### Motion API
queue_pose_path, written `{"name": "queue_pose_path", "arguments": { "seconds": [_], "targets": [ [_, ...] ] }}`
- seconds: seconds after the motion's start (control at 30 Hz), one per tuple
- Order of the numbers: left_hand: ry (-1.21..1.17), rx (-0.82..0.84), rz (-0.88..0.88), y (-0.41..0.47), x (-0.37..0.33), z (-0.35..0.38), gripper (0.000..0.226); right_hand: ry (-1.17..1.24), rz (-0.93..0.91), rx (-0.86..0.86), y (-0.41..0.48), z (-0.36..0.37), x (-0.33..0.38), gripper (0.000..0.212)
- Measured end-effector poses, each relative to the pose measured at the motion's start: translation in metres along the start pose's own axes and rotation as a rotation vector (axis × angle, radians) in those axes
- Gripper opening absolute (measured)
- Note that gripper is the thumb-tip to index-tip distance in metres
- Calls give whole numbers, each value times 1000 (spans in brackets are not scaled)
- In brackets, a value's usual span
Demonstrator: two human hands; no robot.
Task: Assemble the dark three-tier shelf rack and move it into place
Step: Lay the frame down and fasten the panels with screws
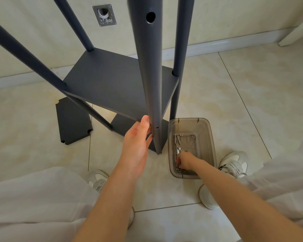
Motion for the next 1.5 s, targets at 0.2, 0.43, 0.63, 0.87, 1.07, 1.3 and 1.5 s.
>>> {"name": "queue_pose_path", "arguments": {
  "seconds": [0.2, 0.43, 0.63, 0.87, 1.07, 1.3, 1.5],
  "targets": [
    [13, 4, 11, 2, 1, -1, 23, -67, -33, 96, -2, 7, 0, 30],
    [40, 13, 16, 4, 2, -2, 23, -249, 23, 115, -12, 3, -5, 30],
    [37, 9, 20, 6, 4, -2, 31, -204, 13, 62, -20, -7, -2, 29],
    [3, 40, 15, 10, 8, -1, 23, 9, 119, -180, -48, -23, 1, 23],
    [-79, 75, -34, 11, 11, 5, 21, 842, 316, -735, -90, -50, 10, 18],
    [-120, 74, -73, 10, 10, 8, 25, 1207, -68, -1020, -159, -120, 105, 14],
    [-51, 1, -16, 6, 7, 4, 19, 1054, -272, -1083, -212, -141, 134, 3]
  ]
}}
Point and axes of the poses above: each hand's wrist, its own y-axis towards the middle knuckle, its own z-axis out of the palm, x = y × z, the point moved 8 cm from there along y, towards the middle knuckle, and after that the axes turned 11 degrees about -z, right-handed, at the moved point
